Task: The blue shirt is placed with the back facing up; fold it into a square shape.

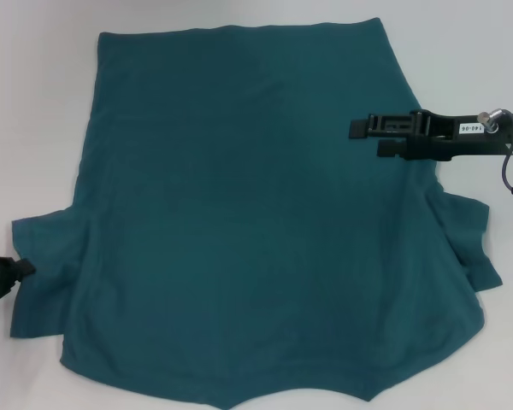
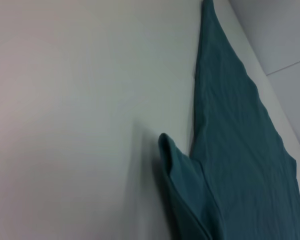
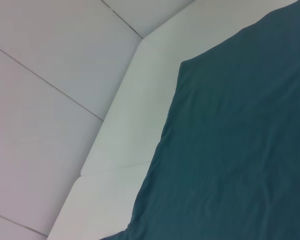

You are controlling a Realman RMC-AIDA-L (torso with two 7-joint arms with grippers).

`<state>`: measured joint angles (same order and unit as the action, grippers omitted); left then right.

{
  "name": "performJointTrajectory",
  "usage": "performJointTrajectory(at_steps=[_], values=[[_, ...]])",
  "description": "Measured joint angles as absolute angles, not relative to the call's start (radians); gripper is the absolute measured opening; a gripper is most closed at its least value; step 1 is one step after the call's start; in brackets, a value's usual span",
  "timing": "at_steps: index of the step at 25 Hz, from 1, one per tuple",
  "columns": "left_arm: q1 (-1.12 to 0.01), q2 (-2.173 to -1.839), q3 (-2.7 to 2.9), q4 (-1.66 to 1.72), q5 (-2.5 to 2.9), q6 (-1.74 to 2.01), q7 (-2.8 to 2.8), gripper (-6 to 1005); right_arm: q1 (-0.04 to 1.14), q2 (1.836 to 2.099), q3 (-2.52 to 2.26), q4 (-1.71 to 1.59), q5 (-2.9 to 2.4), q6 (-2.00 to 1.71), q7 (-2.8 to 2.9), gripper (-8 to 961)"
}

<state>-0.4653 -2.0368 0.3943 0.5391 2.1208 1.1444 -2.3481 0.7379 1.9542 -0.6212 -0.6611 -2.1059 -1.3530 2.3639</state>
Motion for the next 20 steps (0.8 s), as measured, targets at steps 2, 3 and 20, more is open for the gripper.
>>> performJointTrajectory(at_steps=[2, 3, 20], values=[[-0.466, -2.037, 0.395, 0.540, 2.122, 1.147, -2.348, 138, 0.738, 1.954, -0.621, -0.661, -2.106, -1.353, 2.364, 916], [-0.466, -2.037, 0.395, 0.540, 2.122, 1.149, -2.348, 95, 0.738, 1.954, -0.621, -0.661, -2.105, -1.353, 2.364, 916], [-0.522, -2.001, 0.454, 0.664, 2.254, 1.143, -2.426, 0, 0.733, 1.954, -0.621, -0.660, -2.094, -1.358, 2.364, 916]])
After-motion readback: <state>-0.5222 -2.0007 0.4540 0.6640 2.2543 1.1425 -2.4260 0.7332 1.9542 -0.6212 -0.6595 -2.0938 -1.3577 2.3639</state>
